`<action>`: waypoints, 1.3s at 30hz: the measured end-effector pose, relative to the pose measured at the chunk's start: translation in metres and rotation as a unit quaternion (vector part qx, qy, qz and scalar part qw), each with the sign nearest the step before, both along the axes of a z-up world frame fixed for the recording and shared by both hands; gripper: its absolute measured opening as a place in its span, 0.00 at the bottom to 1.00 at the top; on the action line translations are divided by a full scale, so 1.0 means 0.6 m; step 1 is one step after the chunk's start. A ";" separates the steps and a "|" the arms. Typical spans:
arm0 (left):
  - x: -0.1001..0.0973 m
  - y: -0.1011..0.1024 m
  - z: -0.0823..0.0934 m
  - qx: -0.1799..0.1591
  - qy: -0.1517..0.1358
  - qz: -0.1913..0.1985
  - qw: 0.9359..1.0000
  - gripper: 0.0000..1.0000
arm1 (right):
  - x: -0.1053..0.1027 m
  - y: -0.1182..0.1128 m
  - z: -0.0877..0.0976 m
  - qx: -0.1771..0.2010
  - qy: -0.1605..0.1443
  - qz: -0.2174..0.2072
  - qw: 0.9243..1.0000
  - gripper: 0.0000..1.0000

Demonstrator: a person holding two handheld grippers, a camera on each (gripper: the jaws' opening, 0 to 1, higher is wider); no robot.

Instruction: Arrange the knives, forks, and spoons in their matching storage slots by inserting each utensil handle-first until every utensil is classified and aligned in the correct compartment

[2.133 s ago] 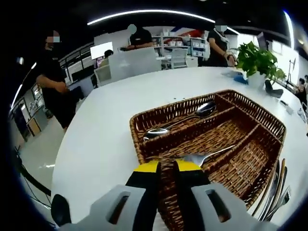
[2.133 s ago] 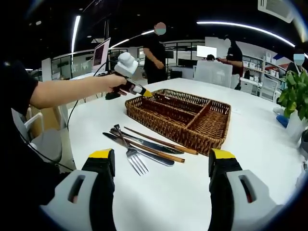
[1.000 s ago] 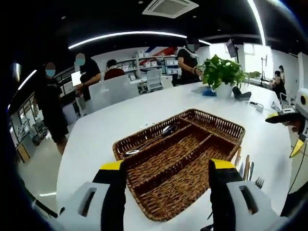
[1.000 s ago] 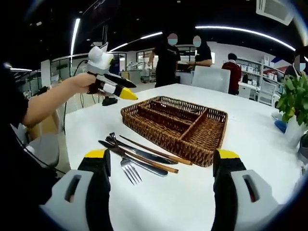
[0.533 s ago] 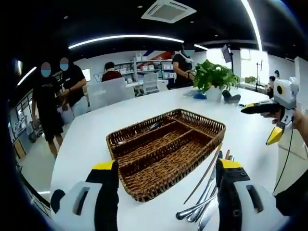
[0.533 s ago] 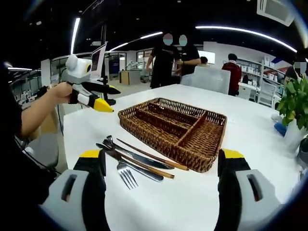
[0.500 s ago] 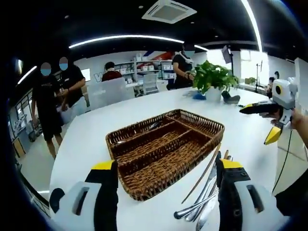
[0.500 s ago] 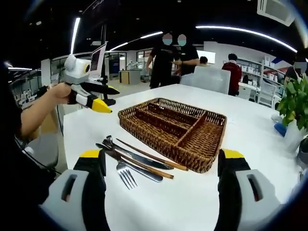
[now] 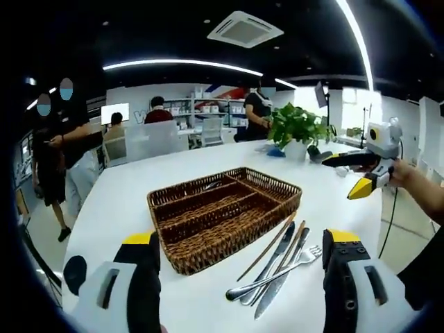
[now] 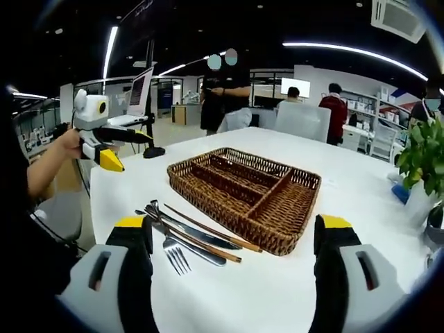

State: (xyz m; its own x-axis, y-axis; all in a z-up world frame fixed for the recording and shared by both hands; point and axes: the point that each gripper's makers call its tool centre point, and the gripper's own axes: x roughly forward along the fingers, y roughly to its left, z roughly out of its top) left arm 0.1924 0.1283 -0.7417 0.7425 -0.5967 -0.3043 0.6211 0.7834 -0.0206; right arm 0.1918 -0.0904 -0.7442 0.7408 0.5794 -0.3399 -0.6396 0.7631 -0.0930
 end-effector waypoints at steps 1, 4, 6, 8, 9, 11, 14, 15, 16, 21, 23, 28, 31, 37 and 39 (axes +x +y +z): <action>-0.002 0.000 0.000 0.000 -0.001 -0.001 1.000 0.99 | 0.001 -0.001 0.001 -0.002 -0.001 -0.001 1.000 1.00; -0.007 0.004 0.003 -0.004 -0.002 0.000 1.000 0.99 | 0.001 -0.004 0.007 -0.009 -0.007 -0.004 1.000 1.00; -0.008 0.004 0.003 -0.006 -0.004 0.002 1.000 0.99 | 0.000 -0.005 0.009 -0.010 -0.008 -0.004 1.000 1.00; -0.011 0.003 0.000 -0.004 -0.002 0.001 1.000 0.99 | -0.002 -0.006 0.010 -0.014 -0.008 -0.006 1.000 1.00; -0.015 0.001 -0.001 -0.002 -0.001 -0.001 1.000 0.99 | -0.005 -0.006 0.009 -0.016 -0.008 -0.007 1.000 1.00; -0.022 -0.002 0.003 -0.003 -0.003 -0.003 1.000 0.99 | -0.011 -0.005 0.009 -0.014 -0.007 -0.008 1.000 1.00; -0.032 -0.005 0.013 -0.008 -0.008 -0.005 1.000 0.99 | -0.021 0.001 0.008 -0.012 -0.005 -0.005 1.000 1.00; -0.036 -0.005 0.019 -0.009 -0.012 -0.004 1.000 0.99 | -0.023 0.003 0.007 -0.014 -0.004 -0.003 1.000 1.00; -0.037 -0.004 0.021 -0.009 -0.014 -0.004 1.000 0.99 | -0.024 0.004 0.007 -0.016 -0.005 -0.002 1.000 1.00; -0.053 0.008 0.037 -0.010 -0.019 0.001 1.000 0.99 | -0.035 0.007 0.022 -0.018 -0.014 -0.004 1.000 1.00; -0.059 0.012 0.043 -0.011 -0.022 0.001 1.000 0.99 | -0.042 0.007 0.028 -0.016 -0.018 -0.007 1.000 1.00; -0.066 0.015 0.057 -0.011 -0.035 0.004 0.999 0.99 | -0.056 0.010 0.032 -0.008 -0.022 -0.010 1.000 1.00; -0.063 0.018 0.062 -0.015 -0.040 0.011 0.999 0.99 | -0.059 0.012 0.024 -0.013 -0.016 -0.005 1.000 1.00; -0.061 0.036 0.060 -0.014 -0.039 0.027 0.999 0.99 | -0.057 0.000 0.011 -0.028 -0.011 -0.009 0.999 1.00; -0.062 0.042 0.059 -0.020 -0.037 0.026 0.999 0.99 | -0.056 -0.005 0.011 -0.031 -0.009 -0.013 0.999 1.00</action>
State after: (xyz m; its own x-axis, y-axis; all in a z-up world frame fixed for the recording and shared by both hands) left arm 0.1555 0.1535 -0.7063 0.7924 -0.5670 -0.2249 0.5804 0.8143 -0.0083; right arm 0.1583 -0.0934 -0.7379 0.7612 0.5390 -0.3606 -0.6180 0.7714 -0.1515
